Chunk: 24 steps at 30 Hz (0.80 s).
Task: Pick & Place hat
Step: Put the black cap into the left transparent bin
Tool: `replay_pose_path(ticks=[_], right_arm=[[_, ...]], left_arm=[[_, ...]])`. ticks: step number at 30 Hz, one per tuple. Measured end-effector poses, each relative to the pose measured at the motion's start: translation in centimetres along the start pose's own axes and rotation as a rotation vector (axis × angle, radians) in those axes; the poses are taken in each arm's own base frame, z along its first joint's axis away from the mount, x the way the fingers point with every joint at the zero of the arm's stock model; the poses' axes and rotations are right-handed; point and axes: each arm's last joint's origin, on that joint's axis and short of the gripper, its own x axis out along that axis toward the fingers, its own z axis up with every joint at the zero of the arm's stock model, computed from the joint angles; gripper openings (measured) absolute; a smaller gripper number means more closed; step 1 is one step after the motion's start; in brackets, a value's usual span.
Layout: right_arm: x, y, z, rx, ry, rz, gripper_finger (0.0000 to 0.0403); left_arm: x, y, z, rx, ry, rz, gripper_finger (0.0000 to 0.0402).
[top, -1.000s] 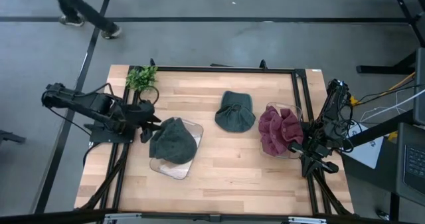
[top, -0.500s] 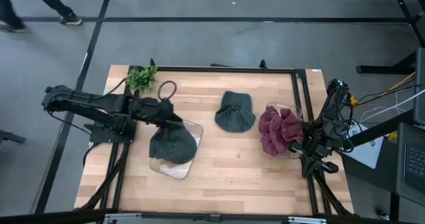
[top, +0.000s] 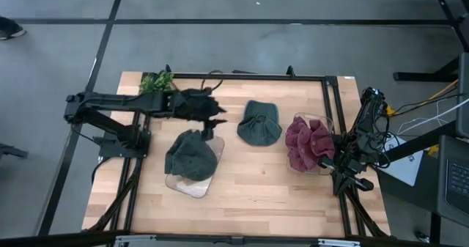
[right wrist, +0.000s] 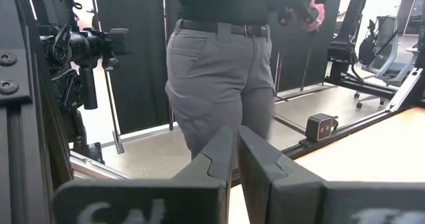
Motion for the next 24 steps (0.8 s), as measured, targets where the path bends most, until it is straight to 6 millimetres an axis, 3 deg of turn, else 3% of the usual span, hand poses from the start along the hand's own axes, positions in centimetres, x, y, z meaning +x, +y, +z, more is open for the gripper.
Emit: replay_pose_path(ticks=[4,8,16,24], right_arm=[[0.0,0.0,0.0,0.0,-0.001,0.0,0.0024],[0.0,0.0,0.0,0.0,-0.001,0.0,0.0024],[0.0,0.0,0.0,0.0,0.0,0.0,0.0024],[0.0,0.0,0.0,0.0,0.0,0.0,0.0024]], left_arm=[[2.2,1.5,1.5,0.089,0.004,0.045,0.0157],[4.8,3.0,1.6,0.116,0.02,0.078,0.0157],[8.9,5.0,-0.1,0.1,0.059,0.01,0.0157],[13.4,4.4,-2.9,0.09,0.177,-0.087,0.0157]])
